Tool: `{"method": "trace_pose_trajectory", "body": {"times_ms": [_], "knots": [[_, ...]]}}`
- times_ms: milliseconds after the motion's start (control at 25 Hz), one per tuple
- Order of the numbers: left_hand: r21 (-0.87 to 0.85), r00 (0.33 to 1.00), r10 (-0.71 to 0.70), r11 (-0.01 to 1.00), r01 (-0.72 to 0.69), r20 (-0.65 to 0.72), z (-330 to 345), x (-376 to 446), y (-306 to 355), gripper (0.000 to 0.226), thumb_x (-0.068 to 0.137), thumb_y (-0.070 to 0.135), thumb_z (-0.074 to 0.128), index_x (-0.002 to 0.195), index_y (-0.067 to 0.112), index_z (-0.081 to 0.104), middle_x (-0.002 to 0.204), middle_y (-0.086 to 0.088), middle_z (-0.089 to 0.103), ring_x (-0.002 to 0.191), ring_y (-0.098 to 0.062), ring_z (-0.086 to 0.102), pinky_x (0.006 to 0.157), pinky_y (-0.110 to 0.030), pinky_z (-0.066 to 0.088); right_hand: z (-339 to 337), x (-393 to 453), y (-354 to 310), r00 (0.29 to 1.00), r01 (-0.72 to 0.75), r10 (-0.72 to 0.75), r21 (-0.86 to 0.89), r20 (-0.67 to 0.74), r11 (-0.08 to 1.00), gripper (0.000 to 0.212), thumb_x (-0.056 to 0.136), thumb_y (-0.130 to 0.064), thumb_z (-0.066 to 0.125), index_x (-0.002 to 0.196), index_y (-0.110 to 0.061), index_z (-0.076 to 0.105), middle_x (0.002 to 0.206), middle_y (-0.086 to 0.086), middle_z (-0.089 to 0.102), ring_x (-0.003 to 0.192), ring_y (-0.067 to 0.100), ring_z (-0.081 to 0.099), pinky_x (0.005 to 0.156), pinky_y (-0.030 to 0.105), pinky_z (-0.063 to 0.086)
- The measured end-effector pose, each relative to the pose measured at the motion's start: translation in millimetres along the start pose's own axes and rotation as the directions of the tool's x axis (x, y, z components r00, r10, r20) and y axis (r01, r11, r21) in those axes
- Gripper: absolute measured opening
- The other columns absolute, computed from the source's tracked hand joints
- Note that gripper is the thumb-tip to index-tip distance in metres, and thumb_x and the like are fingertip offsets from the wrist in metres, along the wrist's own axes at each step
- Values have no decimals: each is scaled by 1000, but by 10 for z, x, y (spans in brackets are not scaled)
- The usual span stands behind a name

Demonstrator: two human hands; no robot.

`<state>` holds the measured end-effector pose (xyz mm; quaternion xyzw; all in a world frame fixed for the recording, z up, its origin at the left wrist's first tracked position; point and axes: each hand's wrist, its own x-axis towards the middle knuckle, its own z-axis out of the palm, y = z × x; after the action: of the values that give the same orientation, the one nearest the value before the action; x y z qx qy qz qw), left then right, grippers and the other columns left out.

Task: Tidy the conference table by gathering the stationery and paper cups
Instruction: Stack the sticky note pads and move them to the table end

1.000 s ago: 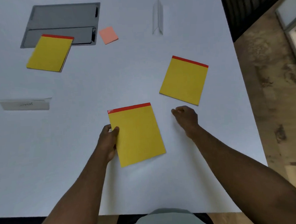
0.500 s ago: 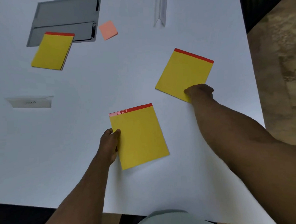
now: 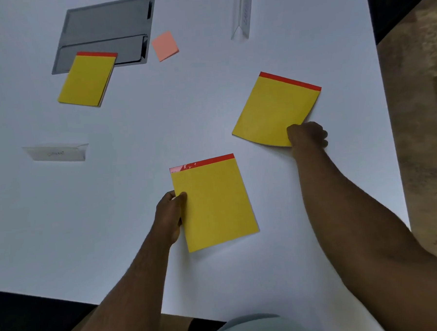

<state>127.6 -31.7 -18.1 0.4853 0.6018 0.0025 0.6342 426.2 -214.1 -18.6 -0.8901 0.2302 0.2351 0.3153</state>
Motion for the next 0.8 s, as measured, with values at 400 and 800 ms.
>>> {"method": "trace_pose_trajectory", "body": {"times_ms": [400, 800], "knots": [[-54, 999, 7, 999, -5, 41, -18, -80, -62, 23, 97, 14, 52, 118, 20, 60, 114, -4, 69, 101, -26, 65, 77, -40, 52, -485, -5, 369, 943, 104, -242, 490, 227, 866, 15, 87, -11, 64, 86, -15, 50, 98, 14, 56, 88, 22, 52, 77, 40, 48], [-105, 998, 31, 994, -24, 61, -29, -187, -59, 27, 103, 19, 45, 127, 24, 56, 118, -3, 68, 104, -26, 65, 84, -44, 54, -326, -813, 461, 716, -182, -461, 777, 524, 602, 49, 94, 5, 44, 140, -13, 40, 114, 6, 62, 85, 17, 68, 65, 28, 60]]}}
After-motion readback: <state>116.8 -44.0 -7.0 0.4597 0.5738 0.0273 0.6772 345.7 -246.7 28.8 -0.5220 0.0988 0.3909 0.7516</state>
